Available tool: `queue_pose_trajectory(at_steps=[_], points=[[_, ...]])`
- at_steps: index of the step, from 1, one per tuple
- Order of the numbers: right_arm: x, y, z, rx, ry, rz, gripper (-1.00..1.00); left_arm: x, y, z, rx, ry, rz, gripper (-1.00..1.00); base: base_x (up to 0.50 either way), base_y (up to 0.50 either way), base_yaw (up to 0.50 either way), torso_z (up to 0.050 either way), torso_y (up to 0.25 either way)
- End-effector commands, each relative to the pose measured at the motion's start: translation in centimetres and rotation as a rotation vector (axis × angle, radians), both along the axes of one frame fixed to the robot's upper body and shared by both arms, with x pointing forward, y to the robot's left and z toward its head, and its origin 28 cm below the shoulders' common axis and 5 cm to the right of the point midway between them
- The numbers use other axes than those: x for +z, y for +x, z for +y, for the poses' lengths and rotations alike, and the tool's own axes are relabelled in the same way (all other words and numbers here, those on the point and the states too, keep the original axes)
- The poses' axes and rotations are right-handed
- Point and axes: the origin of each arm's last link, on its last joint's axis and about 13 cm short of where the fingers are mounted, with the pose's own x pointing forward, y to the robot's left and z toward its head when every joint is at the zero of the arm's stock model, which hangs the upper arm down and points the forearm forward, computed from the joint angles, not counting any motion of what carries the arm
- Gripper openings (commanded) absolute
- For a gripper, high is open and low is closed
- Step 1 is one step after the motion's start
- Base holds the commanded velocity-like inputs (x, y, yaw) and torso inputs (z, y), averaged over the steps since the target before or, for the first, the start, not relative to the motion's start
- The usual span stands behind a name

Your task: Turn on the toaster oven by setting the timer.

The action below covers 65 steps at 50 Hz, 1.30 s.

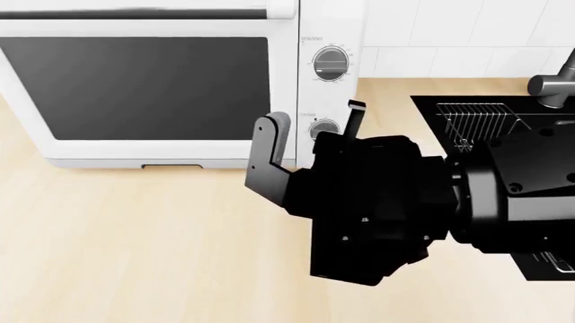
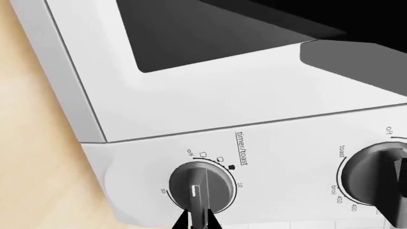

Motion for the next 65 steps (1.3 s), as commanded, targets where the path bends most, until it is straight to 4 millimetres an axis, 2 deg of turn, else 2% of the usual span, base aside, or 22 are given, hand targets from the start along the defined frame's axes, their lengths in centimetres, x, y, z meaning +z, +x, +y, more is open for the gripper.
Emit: queue_pose_trajectory(at_steps=[1,18,30,50,65], points=[[0.0,0.27,-0.03,-0.004,0.011,0.004,-1.0,-0.06,-0.1,-0.02,-0.003,-0.006,0.003,1.0,0.0,0.0,0.0,0.0,0.0],[0.19,0.43,-0.18,-0.037,0.107,-0.005,-1.0,-0.12,0.27,-0.2,-0.014,-0.01,0.004,1.0,0.0,0.0,0.0,0.0,0.0],[0.54,0.52,-0.06,-0.067,0.252,-0.003,-1.0,-0.11,0.42,-0.24,-0.017,-0.009,0.004,1.0,0.0,0.0,0.0,0.0,0.0],[0.14,0.43,0.07,-0.072,0.289,-0.011,-1.0,-0.24,0.12,-0.16,-0.018,-0.012,0.004,1.0,0.0,0.0,0.0,0.0,0.0],[0.5,0.39,0.18,-0.081,0.444,-0.024,-1.0,-0.18,0.13,-0.15,-0.02,-0.016,0.007,1.0,0.0,0.0,0.0,0.0,0.0]])
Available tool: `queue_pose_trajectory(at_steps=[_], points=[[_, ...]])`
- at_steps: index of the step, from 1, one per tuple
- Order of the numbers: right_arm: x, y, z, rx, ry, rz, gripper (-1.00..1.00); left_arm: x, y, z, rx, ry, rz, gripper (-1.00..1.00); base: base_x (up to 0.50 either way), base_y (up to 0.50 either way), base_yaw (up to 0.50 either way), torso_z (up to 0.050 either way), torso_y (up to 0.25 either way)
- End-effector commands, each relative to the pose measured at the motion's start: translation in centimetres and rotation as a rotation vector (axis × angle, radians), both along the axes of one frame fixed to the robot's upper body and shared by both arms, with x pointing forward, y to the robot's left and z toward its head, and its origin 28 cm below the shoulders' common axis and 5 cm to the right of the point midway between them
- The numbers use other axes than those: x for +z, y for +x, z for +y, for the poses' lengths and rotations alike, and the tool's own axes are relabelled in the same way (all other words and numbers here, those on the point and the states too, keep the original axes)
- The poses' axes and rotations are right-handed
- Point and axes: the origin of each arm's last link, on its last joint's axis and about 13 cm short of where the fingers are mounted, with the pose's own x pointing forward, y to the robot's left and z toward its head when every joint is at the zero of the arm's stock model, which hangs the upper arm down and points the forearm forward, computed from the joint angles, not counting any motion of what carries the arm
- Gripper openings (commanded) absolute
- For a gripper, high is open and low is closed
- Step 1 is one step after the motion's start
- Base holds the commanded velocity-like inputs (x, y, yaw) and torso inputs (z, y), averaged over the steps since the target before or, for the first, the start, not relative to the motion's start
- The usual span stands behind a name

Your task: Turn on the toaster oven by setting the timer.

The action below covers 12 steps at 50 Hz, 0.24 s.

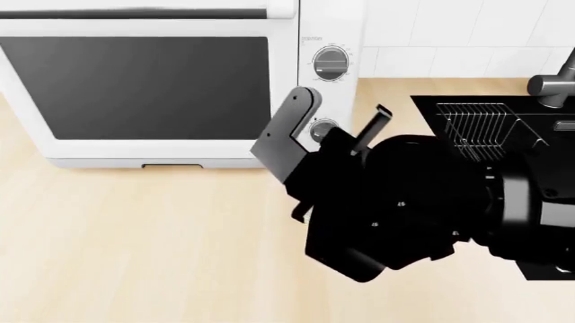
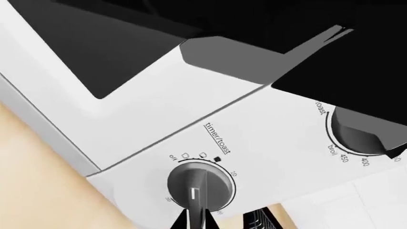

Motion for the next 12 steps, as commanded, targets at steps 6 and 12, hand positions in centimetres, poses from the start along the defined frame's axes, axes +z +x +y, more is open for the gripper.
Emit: queue_pose_trajectory(at_steps=[6,12], points=[[0.35,0.25,-0.08,-0.026,0.125,-0.063,-1.0,0.0,-0.09,0.08,0.001,-0.007,0.003,1.0,0.0,0.0,0.0,0.0,0.0],[0.28,0.46,-0.05,-0.029,0.169,-0.074,-1.0,-0.05,-0.16,0.12,0.001,-0.01,0.006,1.0,0.0,0.0,0.0,0.0,0.0]])
